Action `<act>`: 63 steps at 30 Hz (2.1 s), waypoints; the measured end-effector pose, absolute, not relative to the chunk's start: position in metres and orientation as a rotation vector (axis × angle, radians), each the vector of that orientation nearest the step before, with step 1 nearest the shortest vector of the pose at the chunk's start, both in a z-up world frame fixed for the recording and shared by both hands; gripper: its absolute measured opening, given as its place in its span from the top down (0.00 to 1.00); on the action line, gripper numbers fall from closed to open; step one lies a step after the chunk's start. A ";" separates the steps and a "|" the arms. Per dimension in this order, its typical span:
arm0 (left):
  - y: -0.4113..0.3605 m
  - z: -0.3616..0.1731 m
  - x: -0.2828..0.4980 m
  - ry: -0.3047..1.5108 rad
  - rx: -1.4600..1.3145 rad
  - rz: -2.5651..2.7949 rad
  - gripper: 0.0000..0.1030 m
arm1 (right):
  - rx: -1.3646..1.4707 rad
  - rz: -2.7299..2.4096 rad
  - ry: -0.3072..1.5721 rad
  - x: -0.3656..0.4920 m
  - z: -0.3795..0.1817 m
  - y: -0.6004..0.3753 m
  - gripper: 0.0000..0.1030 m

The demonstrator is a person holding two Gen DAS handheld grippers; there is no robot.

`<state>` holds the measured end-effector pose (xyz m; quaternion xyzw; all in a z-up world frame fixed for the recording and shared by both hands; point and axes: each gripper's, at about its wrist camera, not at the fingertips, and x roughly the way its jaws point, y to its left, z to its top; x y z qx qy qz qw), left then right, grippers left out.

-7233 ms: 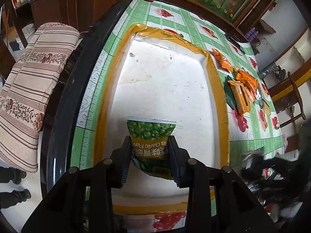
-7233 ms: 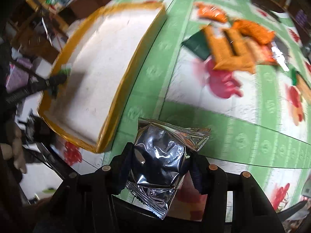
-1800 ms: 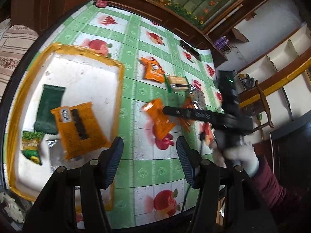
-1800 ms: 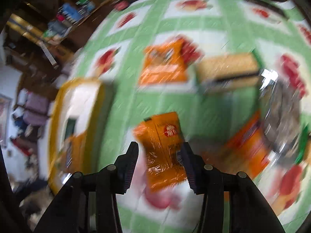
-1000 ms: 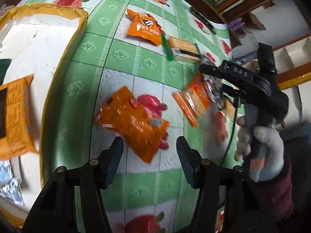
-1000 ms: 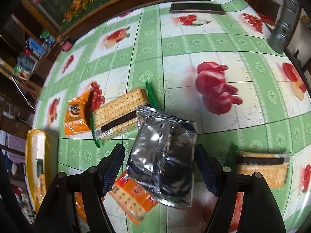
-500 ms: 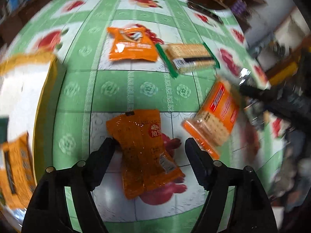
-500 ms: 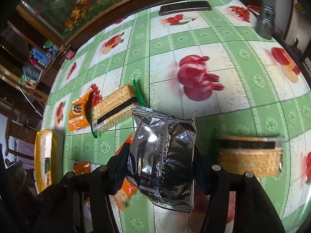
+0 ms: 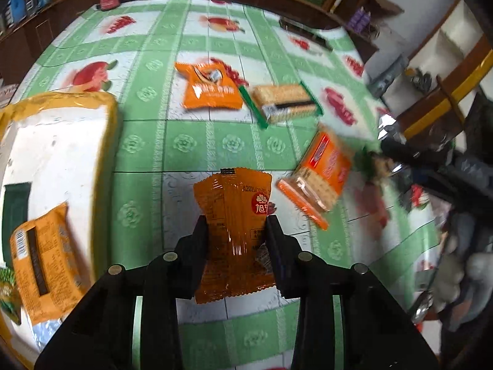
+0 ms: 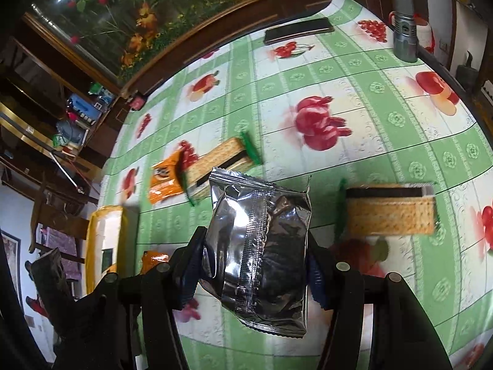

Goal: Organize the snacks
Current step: 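Carry both bags over the white tray and open both tools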

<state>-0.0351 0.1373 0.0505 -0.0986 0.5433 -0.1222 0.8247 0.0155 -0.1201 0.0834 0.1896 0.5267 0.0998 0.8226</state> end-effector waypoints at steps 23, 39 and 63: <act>0.349 0.055 -0.071 1.096 -0.380 0.017 0.66 | 0.183 0.591 1.208 0.005 0.085 0.153 0.43; 0.370 0.056 -0.069 1.135 -0.467 -0.083 0.58 | 0.170 0.544 1.242 0.022 0.059 0.200 0.40; 0.275 0.154 -0.109 0.919 -0.017 -0.080 0.58 | 0.344 0.288 1.087 -0.065 0.119 0.071 0.38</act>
